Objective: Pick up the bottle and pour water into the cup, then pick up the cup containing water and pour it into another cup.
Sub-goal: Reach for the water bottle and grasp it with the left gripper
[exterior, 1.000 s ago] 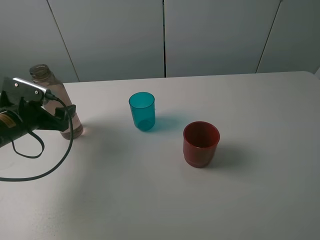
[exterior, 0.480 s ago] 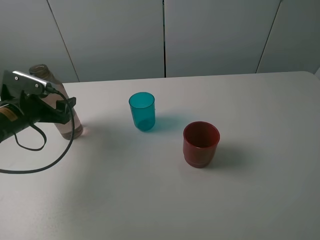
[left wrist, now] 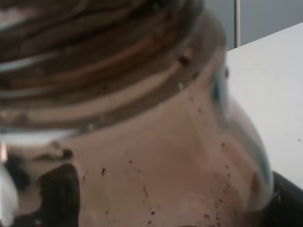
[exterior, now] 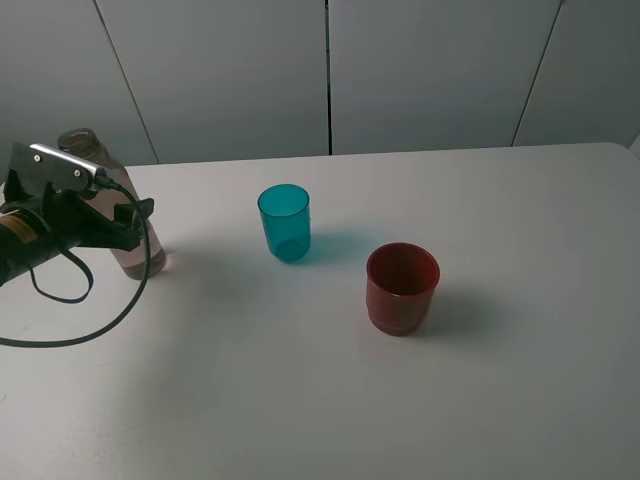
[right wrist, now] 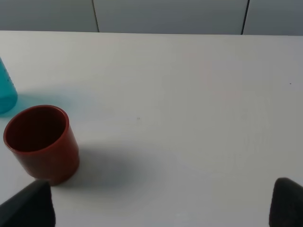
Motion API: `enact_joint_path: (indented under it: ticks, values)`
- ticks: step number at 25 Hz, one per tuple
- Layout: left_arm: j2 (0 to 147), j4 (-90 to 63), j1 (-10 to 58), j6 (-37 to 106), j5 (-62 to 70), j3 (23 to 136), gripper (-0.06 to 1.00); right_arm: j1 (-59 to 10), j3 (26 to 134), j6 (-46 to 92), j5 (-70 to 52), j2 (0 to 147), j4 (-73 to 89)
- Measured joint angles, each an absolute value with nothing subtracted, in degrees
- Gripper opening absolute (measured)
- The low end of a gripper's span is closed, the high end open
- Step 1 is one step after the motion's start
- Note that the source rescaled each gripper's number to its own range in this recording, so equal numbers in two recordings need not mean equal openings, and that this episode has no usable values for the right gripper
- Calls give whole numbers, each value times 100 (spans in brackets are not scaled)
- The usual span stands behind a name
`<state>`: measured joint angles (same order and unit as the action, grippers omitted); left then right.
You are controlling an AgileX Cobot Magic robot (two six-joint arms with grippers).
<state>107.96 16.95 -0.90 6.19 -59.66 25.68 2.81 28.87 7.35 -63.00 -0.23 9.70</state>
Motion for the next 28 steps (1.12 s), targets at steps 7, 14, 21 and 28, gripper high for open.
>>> enact_joint_path:
  ticks: [7, 14, 21, 28]
  values:
    - [11097, 1758, -90, 619, -6206, 2617, 93, 281, 2887, 735, -6300, -23, 970]
    - [11097, 1758, -90, 619, -6306, 2617, 93, 281, 2887, 735, -6300, -23, 970]
    - [11105, 1820, -90, 619, -6248, 2734, 93, 281, 2887, 735, -6300, -23, 970]
    - [11146, 2019, -90, 619, -6092, 2884, 25, 281, 2887, 735, -6300, -23, 970]
